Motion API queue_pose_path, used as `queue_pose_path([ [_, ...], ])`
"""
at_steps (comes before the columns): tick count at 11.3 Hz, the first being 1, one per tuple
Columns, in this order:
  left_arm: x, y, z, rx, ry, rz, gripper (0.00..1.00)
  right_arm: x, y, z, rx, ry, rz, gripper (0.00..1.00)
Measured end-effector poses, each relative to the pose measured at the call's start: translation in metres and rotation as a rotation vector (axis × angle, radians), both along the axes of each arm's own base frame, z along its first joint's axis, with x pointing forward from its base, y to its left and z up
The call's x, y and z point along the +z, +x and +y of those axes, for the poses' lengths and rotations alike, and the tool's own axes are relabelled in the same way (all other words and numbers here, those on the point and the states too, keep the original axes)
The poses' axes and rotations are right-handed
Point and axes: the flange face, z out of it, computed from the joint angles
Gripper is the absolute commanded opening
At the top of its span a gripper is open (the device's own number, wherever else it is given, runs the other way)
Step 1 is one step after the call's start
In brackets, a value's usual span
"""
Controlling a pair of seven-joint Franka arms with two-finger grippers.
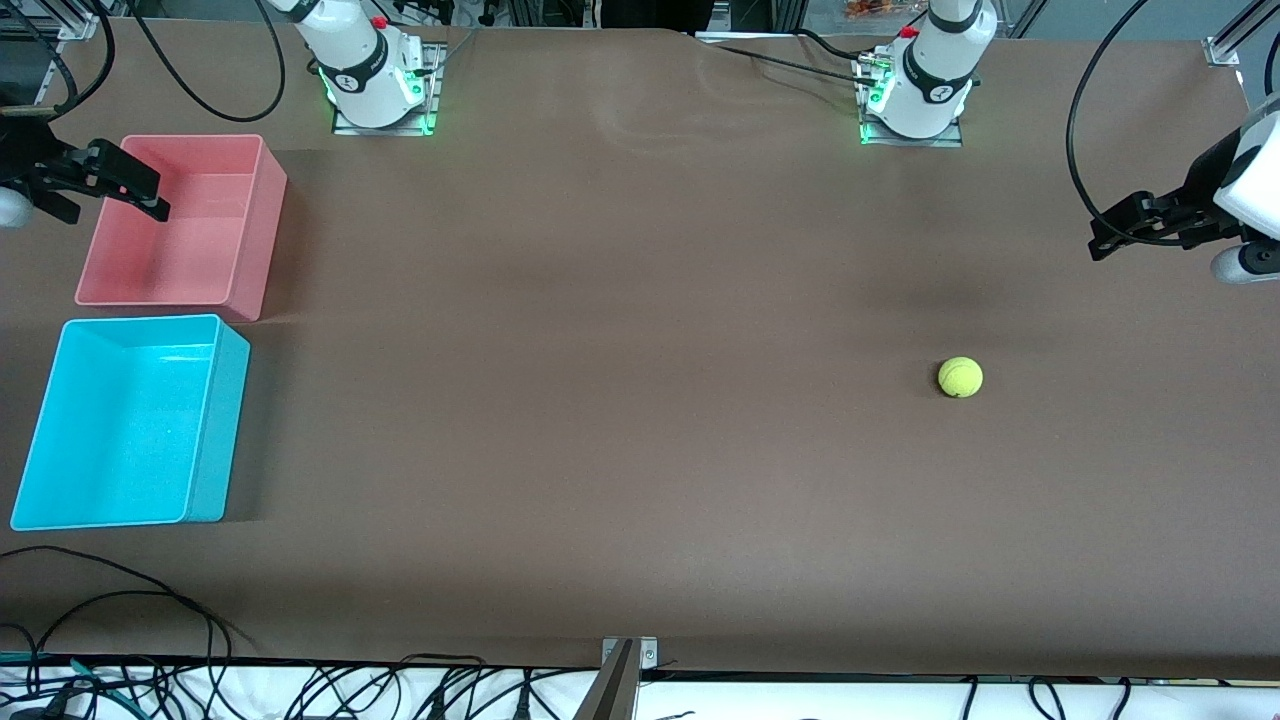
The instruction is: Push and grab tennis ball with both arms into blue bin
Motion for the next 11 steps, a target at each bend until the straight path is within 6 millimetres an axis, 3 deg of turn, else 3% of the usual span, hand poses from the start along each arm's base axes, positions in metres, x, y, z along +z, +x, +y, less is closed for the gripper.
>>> queue_pose_path([
  [7, -0.008, 0.004, -0.004, -0.007, 0.001, 0.013, 1.00, 0.001, -0.007, -0.006, -0.012, 0.001, 0.037, 1.00],
  [9, -0.005, 0.010, 0.000, -0.001, -0.001, -0.035, 1.00, 0.006, -0.012, -0.011, -0.020, 0.001, 0.043, 1.00],
  [11, -0.014, 0.013, 0.010, 0.015, -0.001, -0.046, 1.00, 0.008, -0.013, -0.011, -0.021, 0.001, 0.036, 1.00],
])
